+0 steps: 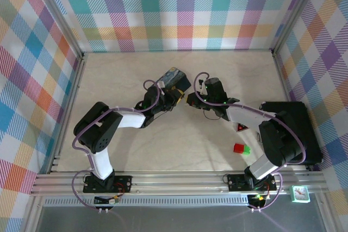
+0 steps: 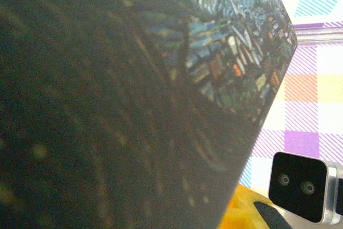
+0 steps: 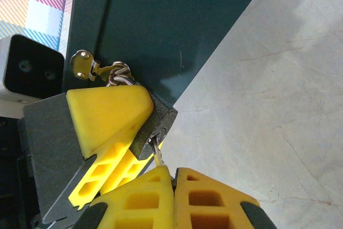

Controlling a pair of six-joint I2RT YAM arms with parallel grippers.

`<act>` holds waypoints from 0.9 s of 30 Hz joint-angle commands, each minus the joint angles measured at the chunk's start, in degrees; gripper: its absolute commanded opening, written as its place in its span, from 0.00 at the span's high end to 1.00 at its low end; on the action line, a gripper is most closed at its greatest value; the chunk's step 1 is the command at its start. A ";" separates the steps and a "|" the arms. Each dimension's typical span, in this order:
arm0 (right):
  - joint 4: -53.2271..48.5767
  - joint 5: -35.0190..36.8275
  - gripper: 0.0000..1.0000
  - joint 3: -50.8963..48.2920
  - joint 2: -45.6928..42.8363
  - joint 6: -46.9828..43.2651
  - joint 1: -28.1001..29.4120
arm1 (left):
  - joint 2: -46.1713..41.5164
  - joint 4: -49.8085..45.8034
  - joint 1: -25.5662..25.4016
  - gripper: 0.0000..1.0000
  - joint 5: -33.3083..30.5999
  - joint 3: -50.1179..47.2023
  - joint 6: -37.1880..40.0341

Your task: Unlock the padlock with the key

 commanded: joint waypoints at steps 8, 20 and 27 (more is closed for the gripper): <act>21.75 0.06 1.00 -3.04 -3.45 9.03 3.31 | -0.86 -8.15 -5.38 1.00 11.28 -0.24 7.41; 21.27 -2.02 1.00 -10.43 -7.25 10.83 -1.14 | 1.83 -2.22 -4.59 1.00 5.03 -2.78 5.61; 38.99 -7.39 1.00 -20.10 -7.95 15.18 -4.44 | 5.20 4.79 -4.60 1.00 4.96 -3.41 0.98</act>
